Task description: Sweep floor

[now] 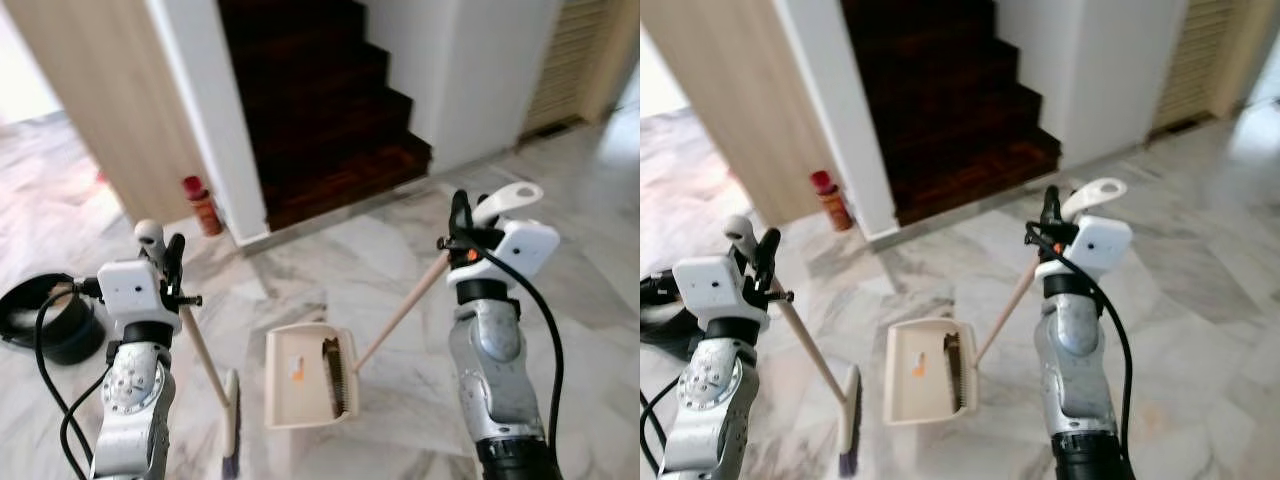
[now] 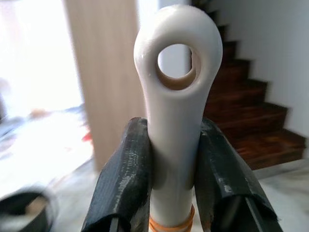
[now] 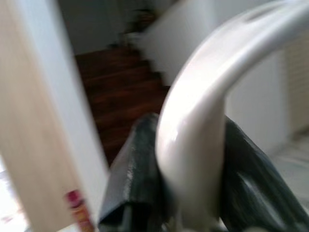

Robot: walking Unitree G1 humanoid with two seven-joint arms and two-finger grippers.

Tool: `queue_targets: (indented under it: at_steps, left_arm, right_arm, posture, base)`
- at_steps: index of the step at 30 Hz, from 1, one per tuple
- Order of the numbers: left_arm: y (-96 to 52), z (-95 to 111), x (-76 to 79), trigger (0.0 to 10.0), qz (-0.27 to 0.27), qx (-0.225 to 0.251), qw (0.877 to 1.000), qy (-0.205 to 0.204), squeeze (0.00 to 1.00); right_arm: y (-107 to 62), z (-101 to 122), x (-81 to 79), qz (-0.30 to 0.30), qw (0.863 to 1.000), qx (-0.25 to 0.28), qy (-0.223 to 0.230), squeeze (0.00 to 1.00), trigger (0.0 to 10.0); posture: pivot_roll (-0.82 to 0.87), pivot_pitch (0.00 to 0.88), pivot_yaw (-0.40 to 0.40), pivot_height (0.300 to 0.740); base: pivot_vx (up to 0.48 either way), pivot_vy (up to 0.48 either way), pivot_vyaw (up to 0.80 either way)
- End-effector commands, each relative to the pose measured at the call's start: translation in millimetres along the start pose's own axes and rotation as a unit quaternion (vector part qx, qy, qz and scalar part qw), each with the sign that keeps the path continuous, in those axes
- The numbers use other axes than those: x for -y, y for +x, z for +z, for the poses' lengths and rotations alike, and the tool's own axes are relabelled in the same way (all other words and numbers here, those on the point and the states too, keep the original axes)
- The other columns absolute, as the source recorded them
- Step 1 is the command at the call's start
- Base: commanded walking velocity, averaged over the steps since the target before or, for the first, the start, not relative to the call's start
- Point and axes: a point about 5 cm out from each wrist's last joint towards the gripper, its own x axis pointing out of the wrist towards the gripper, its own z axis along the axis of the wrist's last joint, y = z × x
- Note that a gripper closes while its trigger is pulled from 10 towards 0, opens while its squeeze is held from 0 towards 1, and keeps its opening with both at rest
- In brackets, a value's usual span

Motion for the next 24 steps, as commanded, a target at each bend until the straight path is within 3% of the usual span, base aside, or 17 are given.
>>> queue_targets:
  at_steps: [1, 7, 16, 24]
  left_arm:
    - [2.0, 9.2, 0.0, 10.0, 0.001, 0.021, 1.0, 0.008, 0.0]
    - [2.7, 11.9, -3.5, 10.0, 0.015, 0.027, 1.0, 0.002, 0.0]
    - [-0.1, 9.2, -7.1, 10.0, 0.024, 0.025, 0.999, 0.002, 0.0]
    - [6.1, 13.4, -6.6, 10.0, 0.024, 0.035, 0.999, 0.002, 0.0]
  right_arm:
    - [4.0, 13.9, -3.7, 0.005, 0.999, 0.031, 0.012, 0.0, 10.0]
    - [6.9, 16.6, -6.1, 0.012, 0.999, 0.037, 0.033, 0.0, 10.0]
    - [10.6, 14.4, 0.7, -0.01, 0.996, 0.013, 0.085, 0.0, 10.0]
    - [13.8, 19.7, -4.5, 0.005, 0.996, 0.018, 0.092, 0.0, 10.0]
  posture:
    - [0.07, 0.0, 0.07, 0.74]
    - [0.08, 0.0, 0.052, 0.74]
    - [0.06, 0.0, 0.038, 0.74]
    - [0.06, 0.0, 0.04, 0.74]
  base:
    - [0.0, 0.0, 0.8]
    - [0.0, 0.084, 0.42]
    - [0.0, 0.477, 0.0]
    - [0.0, 0.48, 0.0]
